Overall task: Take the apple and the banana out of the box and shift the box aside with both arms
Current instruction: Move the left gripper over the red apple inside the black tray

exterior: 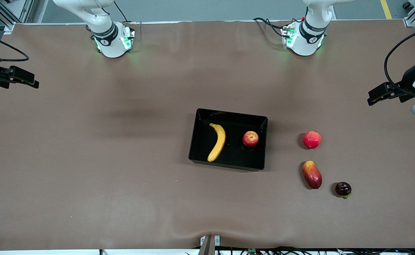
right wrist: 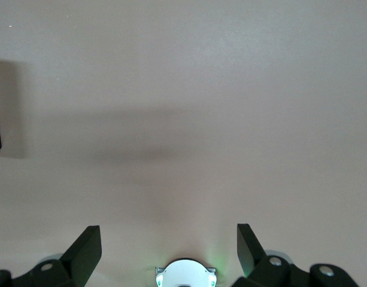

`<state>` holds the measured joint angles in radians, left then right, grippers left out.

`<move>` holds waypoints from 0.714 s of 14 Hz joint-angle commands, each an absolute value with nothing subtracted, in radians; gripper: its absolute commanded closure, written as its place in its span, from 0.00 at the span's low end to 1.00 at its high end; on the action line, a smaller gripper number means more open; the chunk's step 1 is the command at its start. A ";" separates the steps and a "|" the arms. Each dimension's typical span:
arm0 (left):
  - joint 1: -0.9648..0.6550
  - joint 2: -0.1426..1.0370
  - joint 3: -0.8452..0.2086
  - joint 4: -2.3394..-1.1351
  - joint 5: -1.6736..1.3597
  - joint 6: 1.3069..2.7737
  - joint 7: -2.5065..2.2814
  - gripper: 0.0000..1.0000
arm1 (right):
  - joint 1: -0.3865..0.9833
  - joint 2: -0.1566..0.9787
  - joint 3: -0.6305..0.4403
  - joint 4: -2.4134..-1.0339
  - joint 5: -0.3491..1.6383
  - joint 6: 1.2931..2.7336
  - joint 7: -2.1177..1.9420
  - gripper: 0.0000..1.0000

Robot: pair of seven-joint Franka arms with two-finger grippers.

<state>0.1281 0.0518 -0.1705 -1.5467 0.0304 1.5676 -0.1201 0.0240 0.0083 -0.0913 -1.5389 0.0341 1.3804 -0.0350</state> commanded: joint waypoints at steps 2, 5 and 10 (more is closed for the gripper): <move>0.129 0.058 -0.173 -1.519 0.049 1.548 -0.106 0.00 | 0.020 -0.005 -0.092 -1.551 0.026 1.374 -0.049 0.00; 0.115 0.119 -0.176 -1.493 0.048 1.557 -0.126 0.00 | 0.020 -0.006 -0.092 -1.551 0.028 1.374 -0.049 0.00; 0.025 0.247 -0.187 -1.473 0.031 1.706 -0.239 0.00 | 0.023 0.002 -0.092 -1.551 0.026 1.378 -0.049 0.00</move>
<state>0.0763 0.1788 -0.1845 -1.5086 0.0298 1.6705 -0.1676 0.0238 0.0085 -0.0916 -1.5413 0.0340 1.3797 -0.0350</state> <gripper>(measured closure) 0.000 0.000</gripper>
